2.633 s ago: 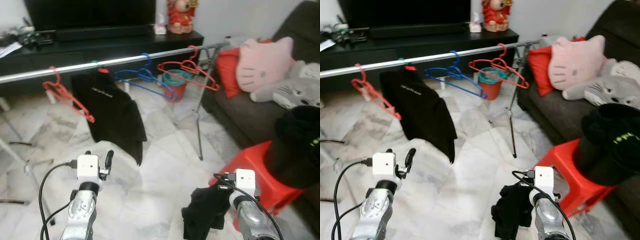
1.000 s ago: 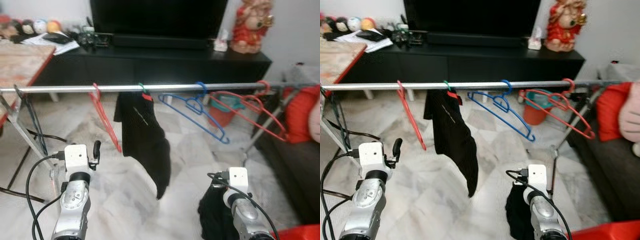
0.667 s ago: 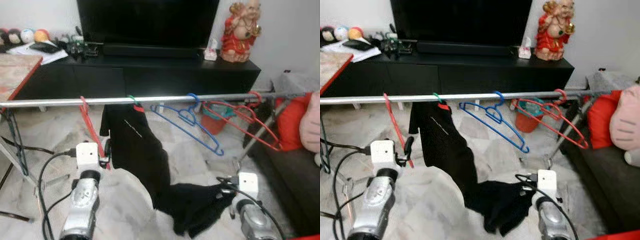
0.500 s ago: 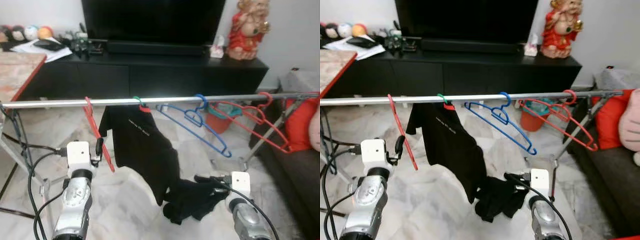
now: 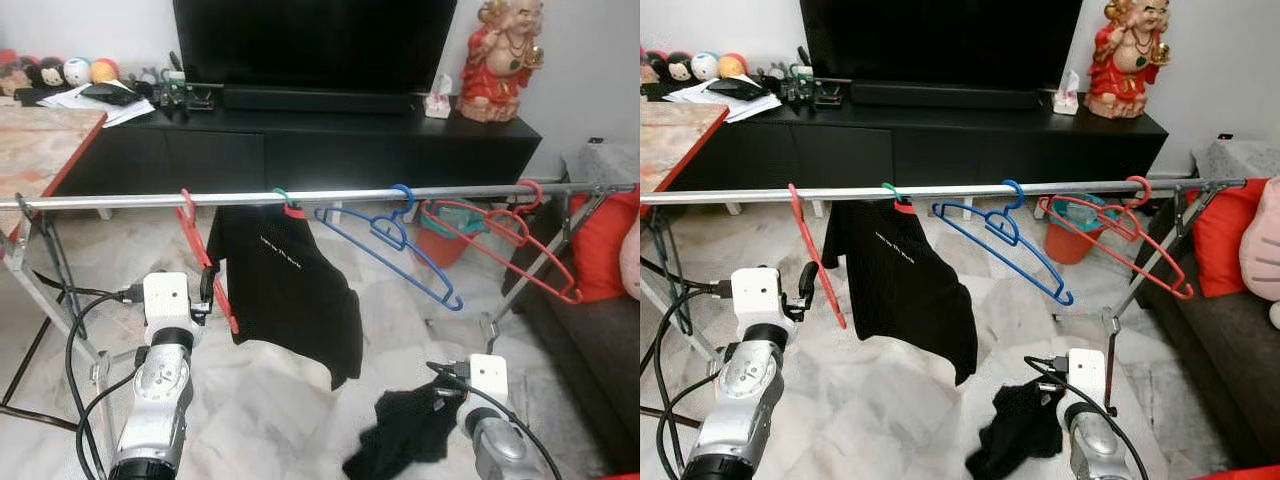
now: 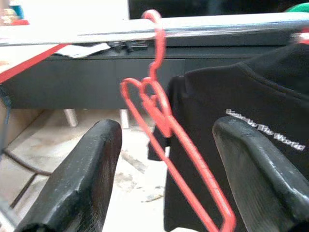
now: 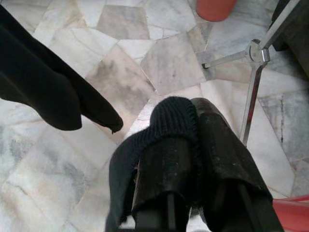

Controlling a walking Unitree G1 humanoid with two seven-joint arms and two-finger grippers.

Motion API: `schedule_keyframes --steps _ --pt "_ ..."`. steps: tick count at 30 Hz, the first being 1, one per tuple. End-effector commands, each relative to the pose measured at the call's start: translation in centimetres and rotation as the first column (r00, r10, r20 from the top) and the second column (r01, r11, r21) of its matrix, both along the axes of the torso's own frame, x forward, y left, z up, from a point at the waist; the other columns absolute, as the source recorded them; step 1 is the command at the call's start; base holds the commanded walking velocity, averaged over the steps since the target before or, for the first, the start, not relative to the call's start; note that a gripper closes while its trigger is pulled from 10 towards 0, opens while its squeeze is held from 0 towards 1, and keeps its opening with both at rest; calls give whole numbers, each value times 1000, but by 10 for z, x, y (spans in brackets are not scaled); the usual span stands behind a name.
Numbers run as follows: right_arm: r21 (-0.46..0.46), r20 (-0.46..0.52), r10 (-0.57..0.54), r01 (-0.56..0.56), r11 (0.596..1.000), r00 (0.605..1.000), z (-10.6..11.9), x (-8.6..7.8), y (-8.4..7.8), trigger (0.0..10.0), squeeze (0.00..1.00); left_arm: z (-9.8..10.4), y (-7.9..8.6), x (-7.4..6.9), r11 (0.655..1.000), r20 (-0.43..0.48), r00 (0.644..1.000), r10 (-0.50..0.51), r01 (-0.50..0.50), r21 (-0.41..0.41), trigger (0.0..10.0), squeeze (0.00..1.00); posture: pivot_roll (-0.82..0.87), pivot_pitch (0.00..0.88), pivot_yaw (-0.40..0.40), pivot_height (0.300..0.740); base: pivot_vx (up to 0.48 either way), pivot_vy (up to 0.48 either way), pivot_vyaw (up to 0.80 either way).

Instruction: Hang hanger

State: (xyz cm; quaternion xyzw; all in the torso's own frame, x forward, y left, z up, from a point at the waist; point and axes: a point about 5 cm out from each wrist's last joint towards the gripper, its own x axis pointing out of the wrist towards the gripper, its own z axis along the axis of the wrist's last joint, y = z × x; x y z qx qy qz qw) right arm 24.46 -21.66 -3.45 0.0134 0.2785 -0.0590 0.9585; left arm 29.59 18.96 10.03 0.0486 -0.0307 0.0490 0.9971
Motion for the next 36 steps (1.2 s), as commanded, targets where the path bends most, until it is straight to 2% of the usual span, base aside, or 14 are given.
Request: schedule_keyframes --steps 1,7,11,13,15,16,17,20,24,29,36 --pt "2 8 -24 24 1000 1000 2 2 -3 10000 0 -3 -13 3 995 -22 995 -101 101 -14 10000 0 2 0 -64 740 0 0 0" --pt "20 26 -41 41 999 999 1 1 1 10000 0 0 -10 2 995 3 995 -100 100 -15 10000 0 -11 0 -40 740 0 0 0" --pt "22 37 -49 48 999 998 1 -1 1 10000 0 7 -10 -5 995 52 994 -100 98 30 10000 0 -9 0 -39 740 0 0 0" --pt "24 42 -50 49 998 998 1 -2 0 10000 0 10 -10 -10 993 76 991 -108 103 63 10000 0 -7 0 -40 740 0 0 0" --pt "25 50 -54 53 998 997 0 -4 -1 10000 0 17 -15 -25 984 122 982 -147 132 123 10000 0 0 0 -47 740 0 0 0" --pt "25 50 -54 53 998 997 0 -4 -1 10000 0 17 -15 -25 984 122 982 -147 132 123 10000 0 0 0 -47 740 0 0 0" --pt "28 52 -59 58 998 997 0 -5 -2 10000 0 19 -18 -33 978 134 977 -167 146 149 10000 0 2 0 -53 740 0 0 0" --pt "35 40 -74 72 997 996 -2 -9 -4 10000 0 21 -24 -42 972 138 972 -191 168 162 10000 0 12 0 -69 740 0 0 0" --pt "41 21 -85 84 996 996 -4 -11 -6 10000 0 19 -34 -37 964 119 967 -226 205 168 10000 0 25 0 -82 740 0 0 0" --pt "42 21 -87 86 995 996 -4 -10 -7 10000 0 23 -34 -32 970 129 970 -206 185 158 10000 0 20 0 -87 740 0 160 0" --pt "49 21 -103 102 994 994 -3 -9 -8 10000 0 22 -38 -31 966 114 967 -226 208 152 10000 0 13 0 -84 740 0 289 -73"
